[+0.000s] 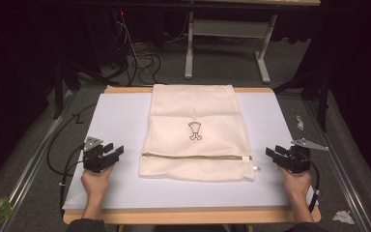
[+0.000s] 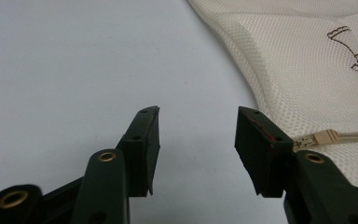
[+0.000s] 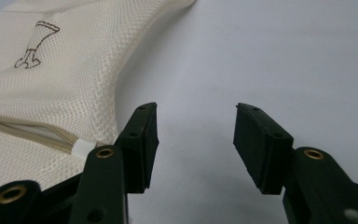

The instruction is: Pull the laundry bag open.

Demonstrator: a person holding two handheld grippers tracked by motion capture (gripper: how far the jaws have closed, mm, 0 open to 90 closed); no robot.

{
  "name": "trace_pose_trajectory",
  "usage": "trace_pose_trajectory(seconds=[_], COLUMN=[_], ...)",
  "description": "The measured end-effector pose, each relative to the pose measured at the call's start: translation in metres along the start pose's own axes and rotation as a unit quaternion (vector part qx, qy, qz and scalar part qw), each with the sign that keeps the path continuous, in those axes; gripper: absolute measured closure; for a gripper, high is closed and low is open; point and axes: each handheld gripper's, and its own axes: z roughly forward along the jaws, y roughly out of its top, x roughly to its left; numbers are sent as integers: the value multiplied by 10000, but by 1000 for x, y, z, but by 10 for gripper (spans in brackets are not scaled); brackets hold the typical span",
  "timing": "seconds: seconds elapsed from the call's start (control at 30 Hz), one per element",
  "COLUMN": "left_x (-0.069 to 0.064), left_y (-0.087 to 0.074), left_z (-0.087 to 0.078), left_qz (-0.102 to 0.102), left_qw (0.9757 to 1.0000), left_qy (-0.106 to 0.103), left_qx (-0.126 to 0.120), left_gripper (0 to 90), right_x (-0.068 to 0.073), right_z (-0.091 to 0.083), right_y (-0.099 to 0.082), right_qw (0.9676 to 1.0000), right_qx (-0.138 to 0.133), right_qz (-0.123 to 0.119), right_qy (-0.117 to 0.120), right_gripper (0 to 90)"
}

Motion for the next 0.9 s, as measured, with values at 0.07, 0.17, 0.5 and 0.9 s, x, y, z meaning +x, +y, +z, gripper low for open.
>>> trace_pose_trajectory(seconds=[0.07,0.17,0.5,0.9], left_x=[0,-1,3,4], left_y=[0,-1,-3,-5], left_z=[2,5,15,20], left_qz=[-12,-11,-117,-11], left_qw=[10000,10000,9999,9996], left_qy=[-13,-15,86,263], left_qx=[12,10,1,-40], left_gripper=[500,499,480,471], right_x=[0,1,-3,-4], right_z=[1,3,8,15], right_y=[-1,-2,-4,-5], right_qw=[10000,10000,9999,9997], right_qx=[-56,-12,3,62], right_qz=[-18,53,71,-19], right_qy=[-4,-10,-121,-234], right_gripper=[512,513,515,516])
